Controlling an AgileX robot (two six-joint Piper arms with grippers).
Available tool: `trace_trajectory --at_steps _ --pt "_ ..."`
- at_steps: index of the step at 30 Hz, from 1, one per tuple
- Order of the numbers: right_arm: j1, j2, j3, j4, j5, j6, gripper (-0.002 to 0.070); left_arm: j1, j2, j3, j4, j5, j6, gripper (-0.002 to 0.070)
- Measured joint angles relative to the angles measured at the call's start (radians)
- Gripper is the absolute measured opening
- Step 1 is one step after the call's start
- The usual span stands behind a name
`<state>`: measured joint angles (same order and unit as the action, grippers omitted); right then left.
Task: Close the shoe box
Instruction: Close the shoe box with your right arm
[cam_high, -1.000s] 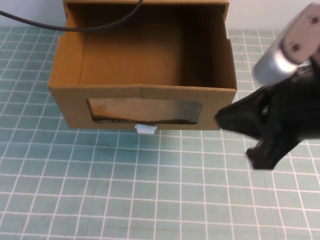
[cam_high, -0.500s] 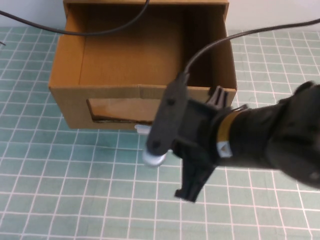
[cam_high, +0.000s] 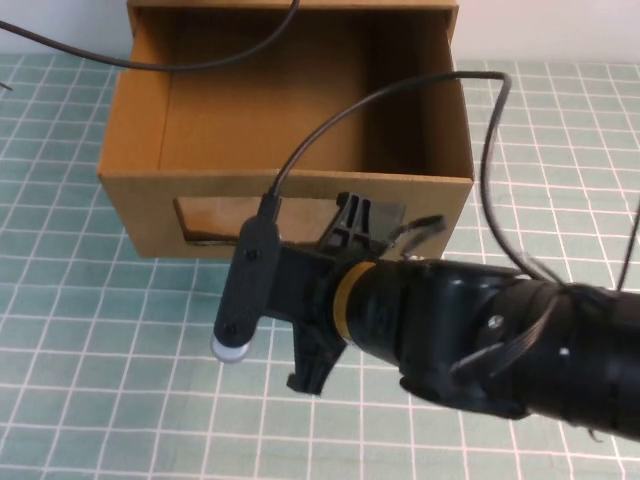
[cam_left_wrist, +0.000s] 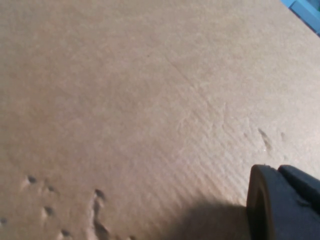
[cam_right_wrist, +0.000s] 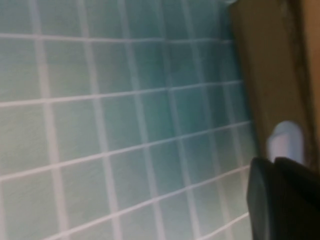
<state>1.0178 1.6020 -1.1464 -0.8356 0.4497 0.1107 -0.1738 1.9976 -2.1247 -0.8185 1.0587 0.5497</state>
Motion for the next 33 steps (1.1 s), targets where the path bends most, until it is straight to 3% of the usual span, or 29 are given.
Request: trace_trajectory --at_steps 5,11,25,33 --pt "0.000 0.069 -0.002 -0.405 -0.012 0.342 -0.0014 0.000 0.000 0.000 0.000 0.000 0.000 -0.0005" --pt "0.000 0.112 -0.002 -0.748 -0.008 0.643 -0.0014 0.000 0.000 0.000 0.000 0.000 0.000 -0.0005" --pt "-0.124 0.161 -0.170 -0.817 -0.077 0.724 -0.0014 0.000 0.000 -0.001 0.000 0.008 0.000 -0.0005" --pt "-0.130 0.173 -0.193 -0.770 -0.111 0.724 -0.0014 0.000 0.000 -0.001 0.000 0.018 0.000 -0.0005"
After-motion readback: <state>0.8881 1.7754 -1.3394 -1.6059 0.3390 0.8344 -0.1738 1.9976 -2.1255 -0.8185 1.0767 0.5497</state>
